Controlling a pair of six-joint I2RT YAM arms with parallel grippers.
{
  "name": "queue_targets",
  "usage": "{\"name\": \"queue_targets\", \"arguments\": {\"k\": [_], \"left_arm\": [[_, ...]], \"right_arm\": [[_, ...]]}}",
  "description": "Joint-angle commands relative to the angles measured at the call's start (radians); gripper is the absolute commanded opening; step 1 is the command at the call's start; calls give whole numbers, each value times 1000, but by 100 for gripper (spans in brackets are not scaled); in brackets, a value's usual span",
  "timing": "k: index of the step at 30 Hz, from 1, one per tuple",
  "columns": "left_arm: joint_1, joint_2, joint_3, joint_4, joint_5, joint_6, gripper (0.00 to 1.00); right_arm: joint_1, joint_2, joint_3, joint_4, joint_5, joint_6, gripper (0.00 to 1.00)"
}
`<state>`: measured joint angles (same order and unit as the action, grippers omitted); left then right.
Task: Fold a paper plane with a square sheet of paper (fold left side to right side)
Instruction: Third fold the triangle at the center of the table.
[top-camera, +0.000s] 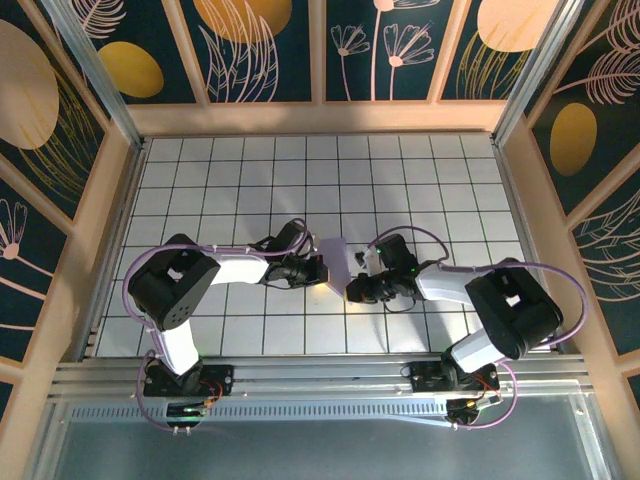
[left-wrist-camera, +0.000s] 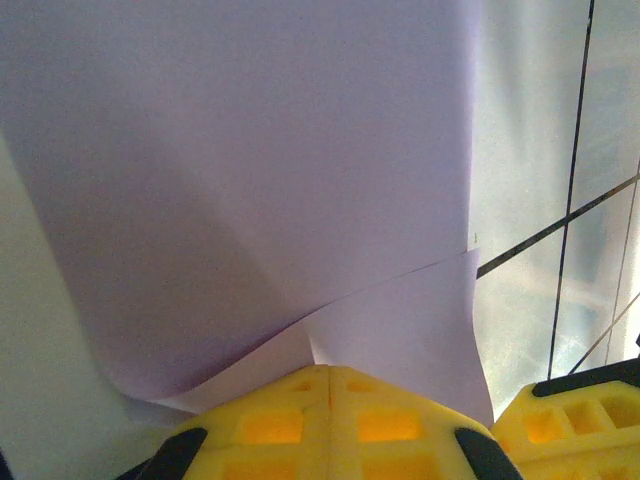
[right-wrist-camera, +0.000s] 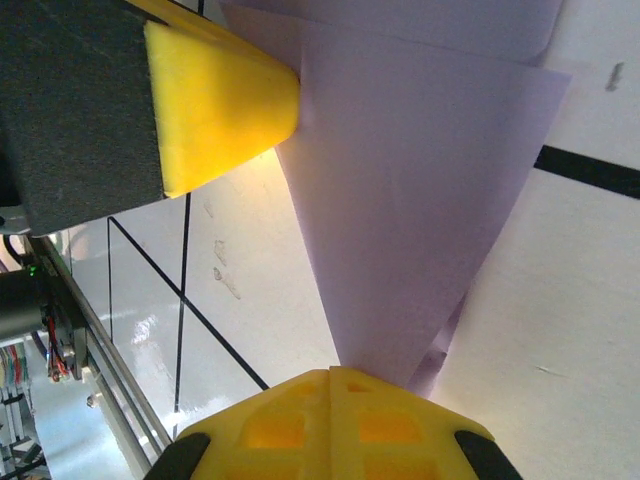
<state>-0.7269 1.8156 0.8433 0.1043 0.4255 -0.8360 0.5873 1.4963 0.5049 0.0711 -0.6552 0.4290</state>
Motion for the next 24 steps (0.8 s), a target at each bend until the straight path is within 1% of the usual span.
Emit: {"name": "queue_targets", "arguments": {"k": [1, 24], "left_arm": [[-6, 6, -14, -69, -39, 0, 1], [-6, 7, -10, -75, -39, 2, 1]], "right_arm": [[9, 15, -10, 9, 17, -2, 0], [9, 44, 0, -17, 64, -21, 0]]}}
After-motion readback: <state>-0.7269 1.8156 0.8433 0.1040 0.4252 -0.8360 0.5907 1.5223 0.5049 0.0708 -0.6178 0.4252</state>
